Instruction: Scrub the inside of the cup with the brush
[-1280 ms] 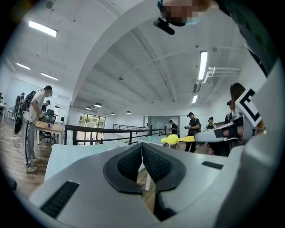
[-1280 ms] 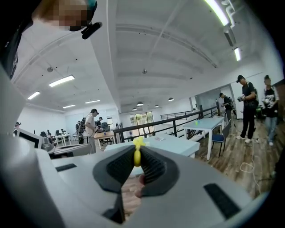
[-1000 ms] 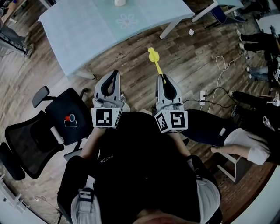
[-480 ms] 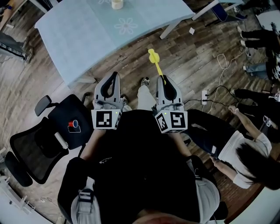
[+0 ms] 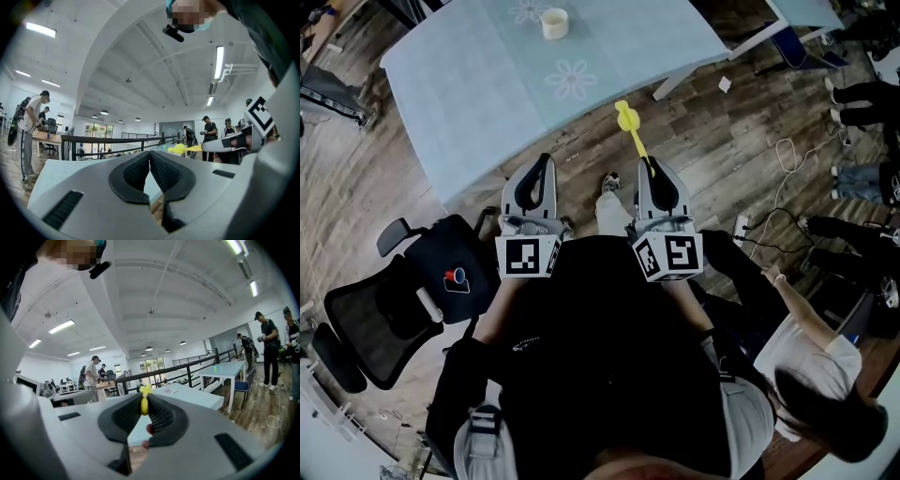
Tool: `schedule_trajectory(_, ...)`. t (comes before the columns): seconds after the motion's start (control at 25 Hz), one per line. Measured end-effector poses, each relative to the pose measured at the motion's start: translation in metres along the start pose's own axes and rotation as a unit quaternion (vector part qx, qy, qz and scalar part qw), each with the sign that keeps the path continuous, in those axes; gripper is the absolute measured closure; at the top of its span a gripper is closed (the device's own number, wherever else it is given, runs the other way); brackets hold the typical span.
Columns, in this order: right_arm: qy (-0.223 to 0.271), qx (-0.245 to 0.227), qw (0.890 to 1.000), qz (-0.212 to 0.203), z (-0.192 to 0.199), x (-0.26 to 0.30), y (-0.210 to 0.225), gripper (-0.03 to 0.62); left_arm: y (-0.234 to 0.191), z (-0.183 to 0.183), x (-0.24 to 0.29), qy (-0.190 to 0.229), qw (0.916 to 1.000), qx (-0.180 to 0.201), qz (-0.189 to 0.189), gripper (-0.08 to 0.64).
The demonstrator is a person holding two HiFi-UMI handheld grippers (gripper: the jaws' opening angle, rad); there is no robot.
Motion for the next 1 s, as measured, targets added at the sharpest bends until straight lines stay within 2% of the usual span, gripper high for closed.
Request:
schedule_trajectory(0.2, -0.005, 0.004, 1.0, -0.025, -0.012, 0.029, 0.05, 0.552, 0.022, -0.004, 0.047, 0.007, 0.9999, 0.002, -0.012, 0.546)
schedule_trajectory(0.56, 0.001, 0.004, 0.998, -0.068, -0.038, 0.067, 0.123, 0.552, 0.053, -0.005, 0.108, 0.017, 0.9971, -0.002, -0.075, 0.545)
schedule_trajectory(1.0, -0.016, 0.009, 0.997, -0.075, -0.048, 0.119, 0.159, 0.552, 0.038, -0.002, 0.171, 0.013, 0.9961, 0.0, -0.088, 0.545)
Point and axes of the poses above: the fingertips, and each gripper's own axes: x forward along the fingers, y to its right, z out of its underside, the point moved 7 cm from there along -x, backward along the fingers, and after that the axes turned 10 degrees about -z, right-handed, at the moved point
